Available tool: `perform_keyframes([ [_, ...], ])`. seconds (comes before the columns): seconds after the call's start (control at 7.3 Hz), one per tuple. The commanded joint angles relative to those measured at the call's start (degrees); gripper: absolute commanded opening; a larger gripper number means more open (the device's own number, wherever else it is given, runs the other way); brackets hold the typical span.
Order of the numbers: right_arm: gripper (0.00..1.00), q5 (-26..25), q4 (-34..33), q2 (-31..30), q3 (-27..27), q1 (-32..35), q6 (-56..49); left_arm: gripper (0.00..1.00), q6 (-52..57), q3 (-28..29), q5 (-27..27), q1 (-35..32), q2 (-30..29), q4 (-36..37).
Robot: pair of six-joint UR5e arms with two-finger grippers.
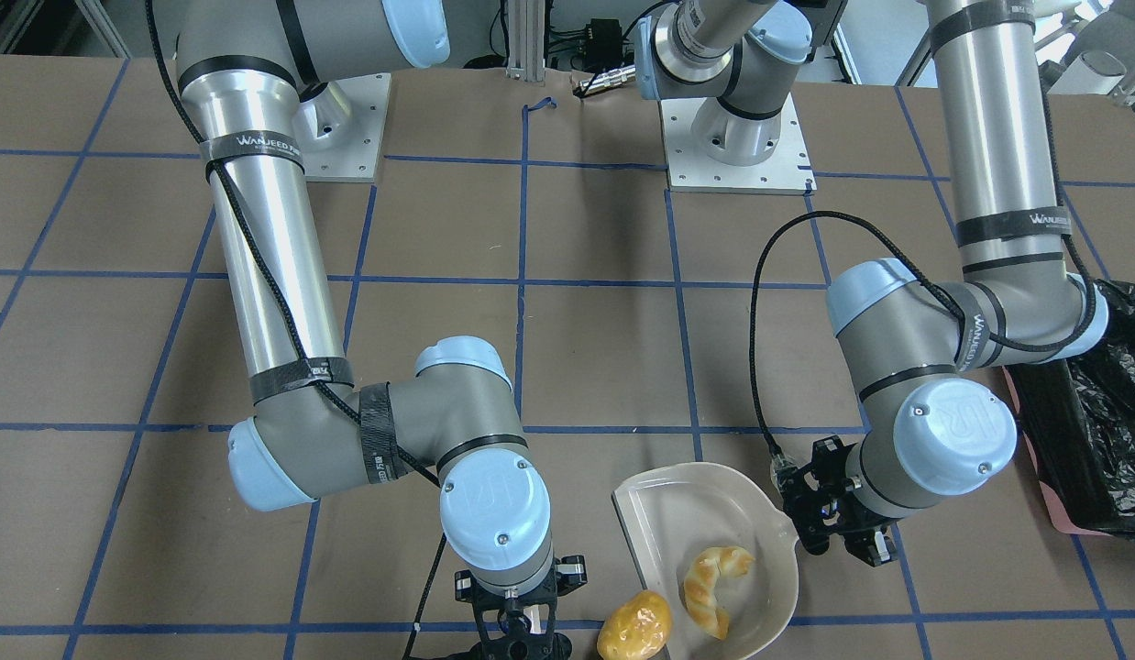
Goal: Sweep and dump trash into bin
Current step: 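Move the brush behind the potato and sponge with the right gripper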
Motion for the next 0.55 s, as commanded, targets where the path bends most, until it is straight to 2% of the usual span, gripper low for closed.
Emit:
perform_keyframes([
  [0.0,0.00,0.64,-0.82,1.04,-1.08,0.09,0.79,0.11,0.01,0.08,0.00,0.04,0.00,0.00],
  [0.41,0.00,0.82,-0.47,2.45,-1.61,1.93,3.17,0.11,-0.08,-0.01,0.00,0.04,0.00,0.00],
])
